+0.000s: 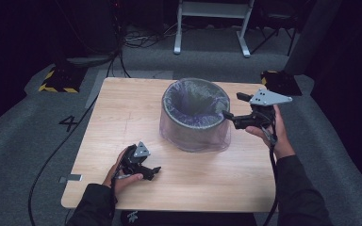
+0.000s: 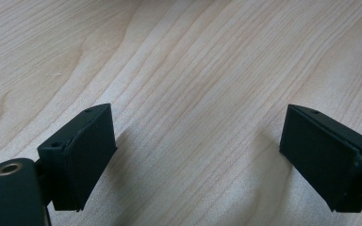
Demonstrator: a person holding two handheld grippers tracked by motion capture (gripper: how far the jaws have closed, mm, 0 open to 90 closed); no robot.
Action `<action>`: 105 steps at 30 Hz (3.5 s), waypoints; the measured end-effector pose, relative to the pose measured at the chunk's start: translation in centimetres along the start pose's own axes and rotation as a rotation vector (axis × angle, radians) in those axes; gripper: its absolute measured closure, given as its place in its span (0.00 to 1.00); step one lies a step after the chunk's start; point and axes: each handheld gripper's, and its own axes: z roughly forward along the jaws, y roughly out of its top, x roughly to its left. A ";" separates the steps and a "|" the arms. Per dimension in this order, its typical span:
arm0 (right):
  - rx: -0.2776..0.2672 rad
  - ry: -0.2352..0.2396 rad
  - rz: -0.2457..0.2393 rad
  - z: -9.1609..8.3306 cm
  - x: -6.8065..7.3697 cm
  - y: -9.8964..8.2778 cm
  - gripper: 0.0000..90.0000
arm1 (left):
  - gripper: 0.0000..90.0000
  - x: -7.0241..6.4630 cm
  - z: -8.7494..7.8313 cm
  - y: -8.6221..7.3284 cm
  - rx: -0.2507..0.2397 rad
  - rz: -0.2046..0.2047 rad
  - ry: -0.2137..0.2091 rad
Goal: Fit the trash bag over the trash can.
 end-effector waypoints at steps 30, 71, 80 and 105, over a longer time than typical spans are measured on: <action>0.024 0.053 -0.024 4.0 1.1 2.8 0.21 | 0.12 0.0 0.0 0.0 0.001 -0.001 0.000; 0.251 0.158 -0.047 9.6 1.7 2.9 0.29 | 0.12 -0.1 -0.1 -0.1 -0.001 -0.011 0.010; 0.318 0.162 -0.016 10.5 1.2 2.6 0.26 | 0.12 -0.1 -0.1 -0.1 -0.002 -0.016 0.016; 0.575 0.183 0.001 12.5 0.5 3.0 0.25 | 0.12 -0.1 -0.1 -0.1 -0.003 -0.019 0.016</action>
